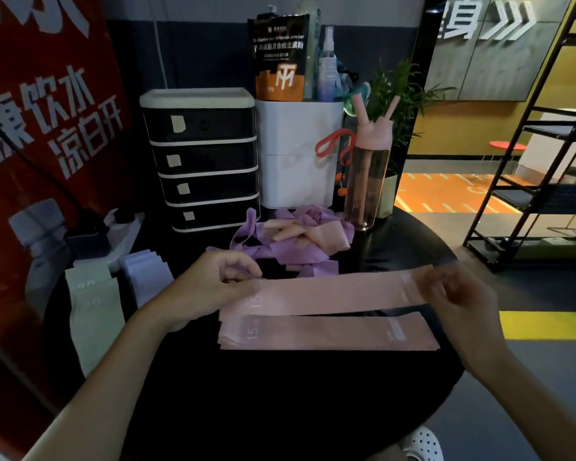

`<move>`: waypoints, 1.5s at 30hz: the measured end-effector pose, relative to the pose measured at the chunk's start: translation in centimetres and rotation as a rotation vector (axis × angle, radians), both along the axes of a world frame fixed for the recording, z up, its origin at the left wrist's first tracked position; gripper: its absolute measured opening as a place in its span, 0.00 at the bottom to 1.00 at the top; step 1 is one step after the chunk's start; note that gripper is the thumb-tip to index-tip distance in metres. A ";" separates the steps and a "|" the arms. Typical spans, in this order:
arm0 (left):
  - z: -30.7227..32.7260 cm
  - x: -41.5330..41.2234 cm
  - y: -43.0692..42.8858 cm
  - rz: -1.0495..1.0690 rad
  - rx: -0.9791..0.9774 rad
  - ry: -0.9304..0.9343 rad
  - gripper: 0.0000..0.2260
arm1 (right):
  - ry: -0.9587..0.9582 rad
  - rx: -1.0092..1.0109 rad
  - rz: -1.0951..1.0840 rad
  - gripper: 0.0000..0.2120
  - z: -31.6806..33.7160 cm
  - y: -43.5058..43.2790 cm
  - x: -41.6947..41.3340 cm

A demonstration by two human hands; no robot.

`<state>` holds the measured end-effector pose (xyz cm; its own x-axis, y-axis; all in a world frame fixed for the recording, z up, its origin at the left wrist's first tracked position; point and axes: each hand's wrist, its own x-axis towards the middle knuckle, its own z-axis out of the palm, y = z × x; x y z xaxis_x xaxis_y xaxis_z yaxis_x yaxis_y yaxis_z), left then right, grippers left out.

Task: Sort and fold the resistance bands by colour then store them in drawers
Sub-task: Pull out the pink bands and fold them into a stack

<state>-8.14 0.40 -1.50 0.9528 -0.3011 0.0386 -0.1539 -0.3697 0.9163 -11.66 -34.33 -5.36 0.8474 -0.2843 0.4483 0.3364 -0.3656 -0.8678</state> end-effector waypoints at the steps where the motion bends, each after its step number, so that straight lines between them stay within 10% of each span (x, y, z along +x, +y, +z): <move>1: -0.3 -0.2 0.3 0.032 -0.034 -0.009 0.06 | 0.011 -0.019 -0.015 0.10 -0.5 -0.2 -0.2; 18: -5.7 -2.6 -0.6 0.531 -0.028 -0.248 0.07 | 0.047 -0.181 -0.081 0.09 -4.7 -0.5 -0.7; 45: -7.5 -3.4 -0.8 0.201 0.518 -0.467 0.18 | 0.154 -0.533 -0.233 0.08 -5.5 -0.4 -1.6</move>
<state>-11.54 -0.39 -8.99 0.9106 -0.2117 0.3550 -0.3699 -0.8007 0.4713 -13.24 -34.72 -10.90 0.8561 -0.2403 0.4575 0.0803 -0.8127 -0.5771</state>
